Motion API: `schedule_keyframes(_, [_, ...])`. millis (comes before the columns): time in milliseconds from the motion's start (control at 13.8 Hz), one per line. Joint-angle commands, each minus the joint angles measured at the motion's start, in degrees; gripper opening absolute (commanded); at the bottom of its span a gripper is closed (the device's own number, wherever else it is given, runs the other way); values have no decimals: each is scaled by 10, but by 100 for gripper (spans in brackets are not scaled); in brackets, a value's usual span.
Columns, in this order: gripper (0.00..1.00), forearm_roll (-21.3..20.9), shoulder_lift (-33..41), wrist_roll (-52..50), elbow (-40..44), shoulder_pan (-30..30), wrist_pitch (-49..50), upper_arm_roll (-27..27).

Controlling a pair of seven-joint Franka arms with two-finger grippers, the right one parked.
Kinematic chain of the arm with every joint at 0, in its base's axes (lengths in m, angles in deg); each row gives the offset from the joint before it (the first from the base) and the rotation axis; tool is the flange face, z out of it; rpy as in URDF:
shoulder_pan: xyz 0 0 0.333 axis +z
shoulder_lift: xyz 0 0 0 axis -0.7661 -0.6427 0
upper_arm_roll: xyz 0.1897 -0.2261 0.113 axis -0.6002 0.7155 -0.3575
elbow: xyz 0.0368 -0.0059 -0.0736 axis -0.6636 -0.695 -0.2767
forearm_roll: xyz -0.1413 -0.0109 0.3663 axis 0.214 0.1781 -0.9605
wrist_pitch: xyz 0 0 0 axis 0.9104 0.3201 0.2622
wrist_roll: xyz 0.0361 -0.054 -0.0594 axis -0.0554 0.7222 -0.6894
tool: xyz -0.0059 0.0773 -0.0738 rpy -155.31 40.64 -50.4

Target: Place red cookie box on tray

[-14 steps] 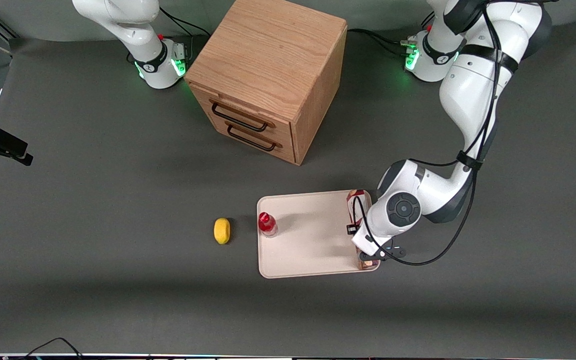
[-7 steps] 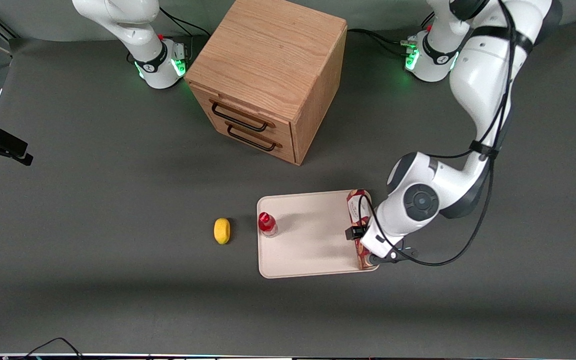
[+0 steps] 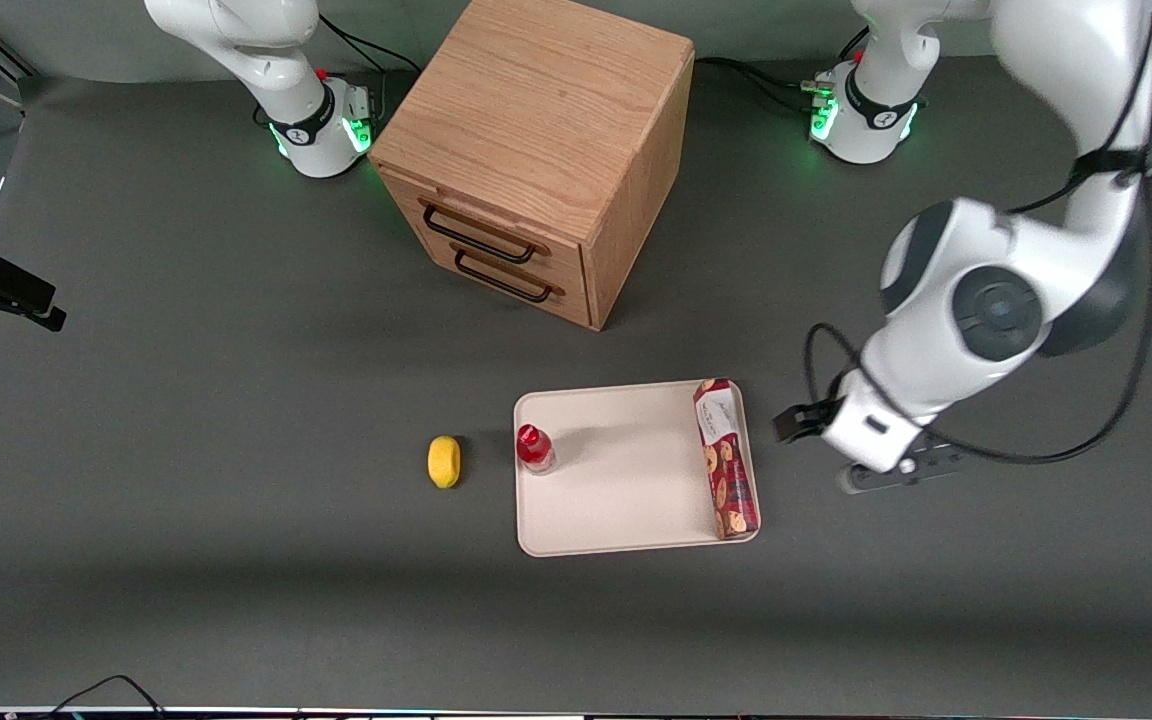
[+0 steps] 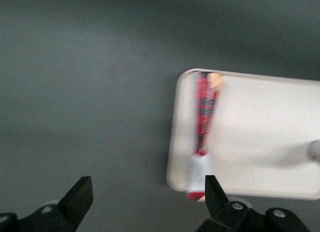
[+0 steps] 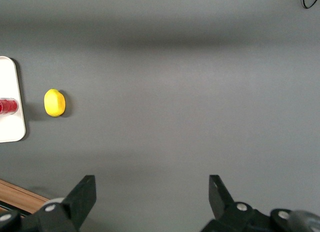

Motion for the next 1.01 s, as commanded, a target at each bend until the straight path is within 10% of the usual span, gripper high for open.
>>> schedule_keyframes(0, [100,7,89,129,-38,41,88,-35])
schedule_keyframes(940, [100,61,304,218,-105,89,186,-67])
